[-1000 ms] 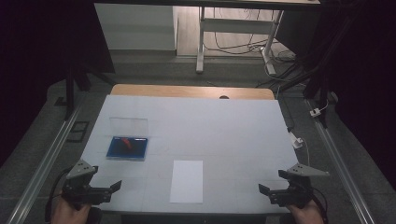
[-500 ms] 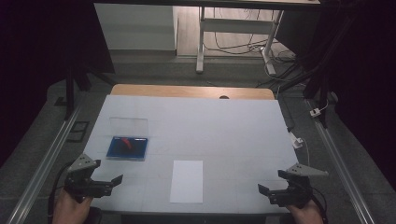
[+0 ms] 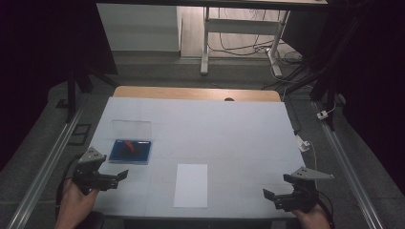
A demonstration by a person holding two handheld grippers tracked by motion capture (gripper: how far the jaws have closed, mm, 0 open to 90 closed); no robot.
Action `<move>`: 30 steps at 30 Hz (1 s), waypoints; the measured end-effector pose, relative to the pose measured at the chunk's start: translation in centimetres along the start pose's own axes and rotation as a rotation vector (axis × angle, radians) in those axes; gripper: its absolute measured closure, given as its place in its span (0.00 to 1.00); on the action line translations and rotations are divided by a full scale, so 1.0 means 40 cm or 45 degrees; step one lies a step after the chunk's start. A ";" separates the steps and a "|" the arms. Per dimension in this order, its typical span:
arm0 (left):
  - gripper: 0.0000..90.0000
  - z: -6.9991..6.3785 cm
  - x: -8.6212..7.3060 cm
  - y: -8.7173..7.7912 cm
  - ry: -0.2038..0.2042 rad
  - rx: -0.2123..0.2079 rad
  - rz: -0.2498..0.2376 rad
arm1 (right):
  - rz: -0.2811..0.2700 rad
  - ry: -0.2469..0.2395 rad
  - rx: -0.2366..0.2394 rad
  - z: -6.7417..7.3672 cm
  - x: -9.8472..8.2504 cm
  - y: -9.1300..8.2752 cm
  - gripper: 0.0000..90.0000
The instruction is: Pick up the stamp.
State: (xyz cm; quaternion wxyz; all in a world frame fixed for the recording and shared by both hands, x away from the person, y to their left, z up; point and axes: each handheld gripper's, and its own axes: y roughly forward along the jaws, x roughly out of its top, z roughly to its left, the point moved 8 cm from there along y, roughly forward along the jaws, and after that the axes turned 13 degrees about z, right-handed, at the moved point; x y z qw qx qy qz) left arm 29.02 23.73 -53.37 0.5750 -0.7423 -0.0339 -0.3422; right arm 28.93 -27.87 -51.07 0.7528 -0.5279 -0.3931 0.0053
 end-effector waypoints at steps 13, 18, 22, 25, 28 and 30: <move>0.00 0.034 0.042 0.036 -0.008 0.022 0.032 | 0.016 -0.011 0.000 0.002 -0.001 0.002 0.00; 0.00 0.051 0.060 0.055 -0.004 0.031 0.037 | 0.016 -0.014 0.002 0.003 -0.001 0.004 0.00; 0.00 0.068 0.074 0.067 -0.009 0.033 0.041 | 0.020 -0.015 0.001 0.003 -0.001 0.004 0.00; 0.00 0.079 0.084 0.076 -0.006 0.030 0.044 | 0.023 -0.016 0.003 0.004 -0.001 0.005 0.00; 0.00 0.087 0.096 0.089 0.009 0.032 0.056 | 0.025 -0.018 0.003 0.004 -0.001 0.005 0.00; 0.00 0.090 0.103 0.097 0.023 0.034 0.064 | 0.026 -0.019 0.003 0.004 -0.001 0.005 0.00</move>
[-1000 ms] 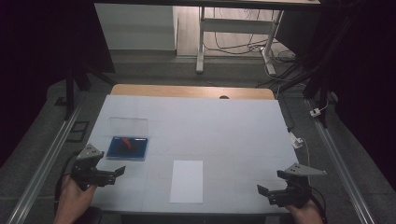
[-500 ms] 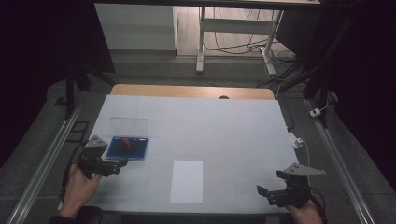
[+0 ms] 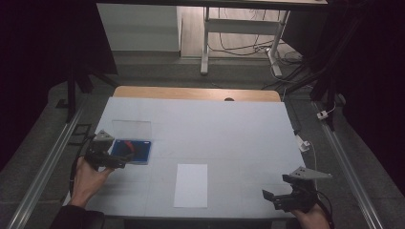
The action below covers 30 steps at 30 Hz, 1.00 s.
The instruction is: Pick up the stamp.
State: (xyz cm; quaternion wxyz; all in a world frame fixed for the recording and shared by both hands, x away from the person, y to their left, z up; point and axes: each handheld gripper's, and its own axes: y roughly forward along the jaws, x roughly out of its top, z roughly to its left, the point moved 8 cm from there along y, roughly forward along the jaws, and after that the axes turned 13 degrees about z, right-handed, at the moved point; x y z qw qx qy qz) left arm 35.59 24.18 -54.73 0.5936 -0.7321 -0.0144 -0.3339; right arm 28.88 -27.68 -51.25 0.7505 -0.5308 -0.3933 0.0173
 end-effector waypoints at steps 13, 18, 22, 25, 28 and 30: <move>0.00 0.024 0.037 0.048 0.014 -0.002 0.025 | 0.008 -0.006 0.000 0.001 0.000 0.002 0.00; 0.01 0.031 0.047 0.071 0.035 0.017 0.061 | 0.009 -0.008 0.000 0.002 0.000 0.002 0.00; 0.08 0.036 0.048 0.080 0.066 0.046 0.091 | 0.009 -0.012 0.000 0.002 -0.001 0.002 0.00; 0.21 0.038 0.046 0.077 0.090 0.053 0.096 | 0.011 -0.015 -0.002 0.002 -0.001 0.002 0.00; 0.33 0.041 0.043 0.076 0.097 0.047 0.106 | 0.012 -0.018 -0.003 0.002 -0.001 0.003 0.00; 0.38 0.043 0.042 0.077 0.096 0.047 0.112 | 0.013 -0.020 -0.003 0.002 -0.001 0.003 0.00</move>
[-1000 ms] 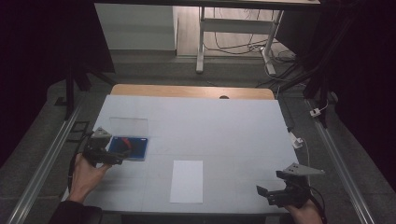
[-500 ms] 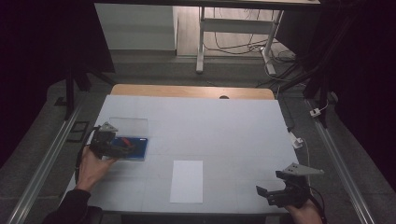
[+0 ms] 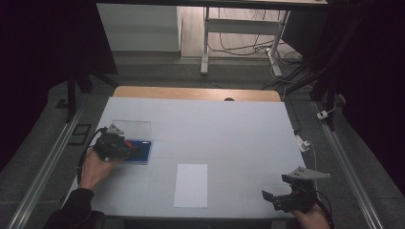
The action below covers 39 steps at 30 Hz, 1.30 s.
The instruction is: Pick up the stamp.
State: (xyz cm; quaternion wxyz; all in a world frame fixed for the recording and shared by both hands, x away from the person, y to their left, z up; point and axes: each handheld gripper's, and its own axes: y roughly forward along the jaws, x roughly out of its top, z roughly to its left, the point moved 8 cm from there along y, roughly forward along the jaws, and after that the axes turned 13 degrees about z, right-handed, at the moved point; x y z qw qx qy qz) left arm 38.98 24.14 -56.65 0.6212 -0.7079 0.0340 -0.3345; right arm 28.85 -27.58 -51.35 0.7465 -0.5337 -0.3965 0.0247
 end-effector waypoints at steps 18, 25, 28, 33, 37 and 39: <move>0.65 0.000 0.003 -0.006 -0.001 -0.030 0.007 | 0.008 -0.001 0.002 0.002 -0.001 0.001 0.00; 0.65 0.003 0.006 -0.016 -0.026 -0.033 -0.013 | 0.008 -0.003 0.002 0.002 -0.001 0.000 0.00; 0.65 0.004 0.007 -0.021 -0.035 -0.026 -0.025 | 0.007 -0.003 0.003 0.002 -0.001 0.000 0.00; 0.65 0.000 0.009 -0.031 -0.018 -0.011 -0.046 | 0.008 -0.005 0.003 0.003 -0.001 0.000 0.00; 0.65 -0.007 0.011 -0.044 0.010 -0.002 -0.066 | 0.008 -0.005 0.004 0.003 0.000 0.001 0.00; 0.65 -0.011 0.013 -0.048 -0.007 -0.011 -0.074 | 0.008 -0.006 0.004 0.003 0.000 0.001 0.00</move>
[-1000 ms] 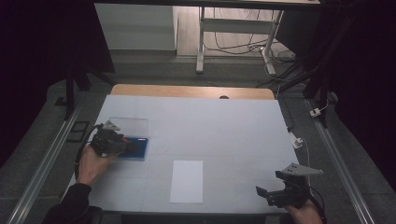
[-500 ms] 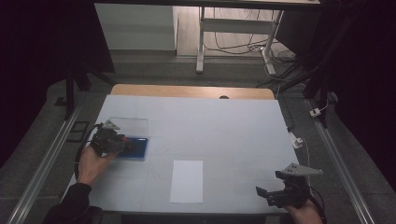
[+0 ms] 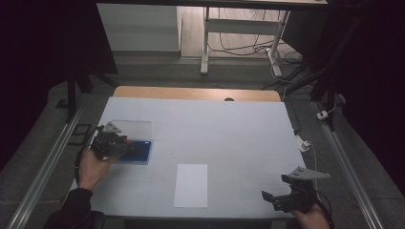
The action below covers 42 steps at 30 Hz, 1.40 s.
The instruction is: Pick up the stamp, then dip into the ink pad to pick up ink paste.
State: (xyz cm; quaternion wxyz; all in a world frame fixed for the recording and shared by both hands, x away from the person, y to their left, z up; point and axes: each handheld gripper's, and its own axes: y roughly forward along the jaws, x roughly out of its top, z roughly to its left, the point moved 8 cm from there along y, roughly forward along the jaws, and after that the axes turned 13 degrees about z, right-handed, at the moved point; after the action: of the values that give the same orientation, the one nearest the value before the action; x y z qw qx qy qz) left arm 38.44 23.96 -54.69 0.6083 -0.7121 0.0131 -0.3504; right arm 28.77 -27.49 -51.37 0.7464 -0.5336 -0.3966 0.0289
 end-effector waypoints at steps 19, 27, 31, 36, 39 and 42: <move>0.65 -0.019 0.012 -0.038 -0.094 -0.020 -0.038 | -0.007 -0.003 0.003 -0.001 -0.001 -0.001 0.00; 0.65 -0.017 0.005 -0.029 -0.103 -0.008 0.003 | 0.002 -0.005 0.000 0.001 0.000 0.000 0.00; 0.65 -0.010 -0.002 -0.019 -0.108 -0.001 0.019 | -0.004 -0.004 0.005 0.001 0.000 0.000 0.00; 0.65 -0.001 -0.014 0.001 -0.124 -0.011 0.039 | 0.004 -0.010 0.002 0.002 -0.001 0.000 0.00; 0.65 0.000 -0.017 0.009 -0.122 -0.007 0.050 | 0.001 -0.009 0.003 0.002 0.000 0.001 0.00; 0.65 0.001 -0.018 0.018 -0.117 0.005 0.060 | 0.003 -0.011 0.001 0.002 -0.001 0.001 0.00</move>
State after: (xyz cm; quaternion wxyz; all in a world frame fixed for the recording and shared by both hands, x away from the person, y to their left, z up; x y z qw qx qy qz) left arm 38.20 24.12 -55.66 0.6176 -0.7259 0.0012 -0.3027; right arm 28.71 -27.41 -51.39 0.7448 -0.5338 -0.3991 0.0323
